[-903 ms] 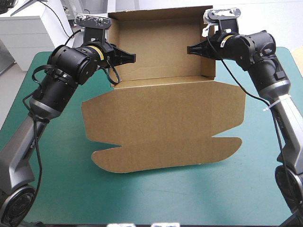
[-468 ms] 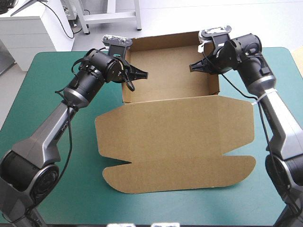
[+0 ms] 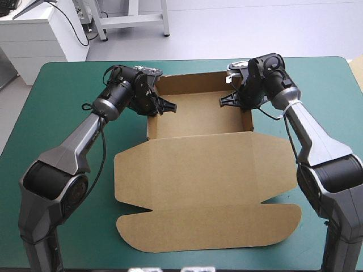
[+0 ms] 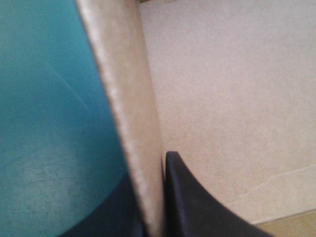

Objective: Fold the box

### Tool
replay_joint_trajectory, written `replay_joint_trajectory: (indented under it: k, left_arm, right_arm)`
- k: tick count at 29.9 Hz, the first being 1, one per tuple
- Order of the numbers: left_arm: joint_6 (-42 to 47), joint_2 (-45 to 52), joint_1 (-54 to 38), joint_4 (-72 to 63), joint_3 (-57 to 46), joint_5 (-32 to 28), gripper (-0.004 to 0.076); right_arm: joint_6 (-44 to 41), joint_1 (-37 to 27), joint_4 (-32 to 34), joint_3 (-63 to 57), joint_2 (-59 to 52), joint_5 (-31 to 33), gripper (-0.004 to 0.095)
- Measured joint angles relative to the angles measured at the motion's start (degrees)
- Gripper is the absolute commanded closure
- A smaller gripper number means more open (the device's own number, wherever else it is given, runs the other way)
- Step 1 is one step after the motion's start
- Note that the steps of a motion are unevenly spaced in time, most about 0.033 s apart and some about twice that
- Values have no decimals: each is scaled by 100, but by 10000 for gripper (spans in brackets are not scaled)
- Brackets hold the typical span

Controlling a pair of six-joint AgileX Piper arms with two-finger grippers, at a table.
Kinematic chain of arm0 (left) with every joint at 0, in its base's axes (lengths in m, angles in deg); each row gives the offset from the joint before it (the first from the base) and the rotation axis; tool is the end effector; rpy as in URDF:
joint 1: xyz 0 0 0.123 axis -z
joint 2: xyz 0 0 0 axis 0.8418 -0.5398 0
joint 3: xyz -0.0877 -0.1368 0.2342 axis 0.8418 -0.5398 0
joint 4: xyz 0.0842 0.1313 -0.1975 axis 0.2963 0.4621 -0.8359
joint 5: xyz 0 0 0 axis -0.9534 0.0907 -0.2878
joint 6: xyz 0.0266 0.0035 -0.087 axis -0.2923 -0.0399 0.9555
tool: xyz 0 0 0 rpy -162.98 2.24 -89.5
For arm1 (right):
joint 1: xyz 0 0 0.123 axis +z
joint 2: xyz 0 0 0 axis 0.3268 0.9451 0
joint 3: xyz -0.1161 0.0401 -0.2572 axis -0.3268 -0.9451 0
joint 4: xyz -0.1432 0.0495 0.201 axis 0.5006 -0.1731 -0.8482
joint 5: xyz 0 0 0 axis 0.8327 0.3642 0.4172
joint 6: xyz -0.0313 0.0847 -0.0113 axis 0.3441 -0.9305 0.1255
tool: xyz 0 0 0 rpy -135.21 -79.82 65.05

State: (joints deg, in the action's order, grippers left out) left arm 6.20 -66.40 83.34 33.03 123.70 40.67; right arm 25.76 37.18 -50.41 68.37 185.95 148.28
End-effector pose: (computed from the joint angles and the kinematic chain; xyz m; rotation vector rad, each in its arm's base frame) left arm 0.3943 -0.1902 0.3074 0.3571 2.6996 -0.1578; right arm 0.4119 0.1322 0.3235 -0.2862 2.7273 0.0815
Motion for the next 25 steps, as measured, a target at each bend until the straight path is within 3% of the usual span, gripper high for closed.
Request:
replay_joint_trajectory:
  k: [20, 22, 25]
  left_arm:
    - [-588, -499, -244, -406, 63, 310, 726]
    - [-602, -499, -246, -380, 63, 351, 687]
    - [-800, -499, -246, -344, 63, 366, 554]
  right_arm:
    - [44, -16, -322, -17, 548, 7, 907]
    - [43, -16, -393, -17, 586, 7, 814]
    - [133, -20, -452, -17, 591, 7, 550]
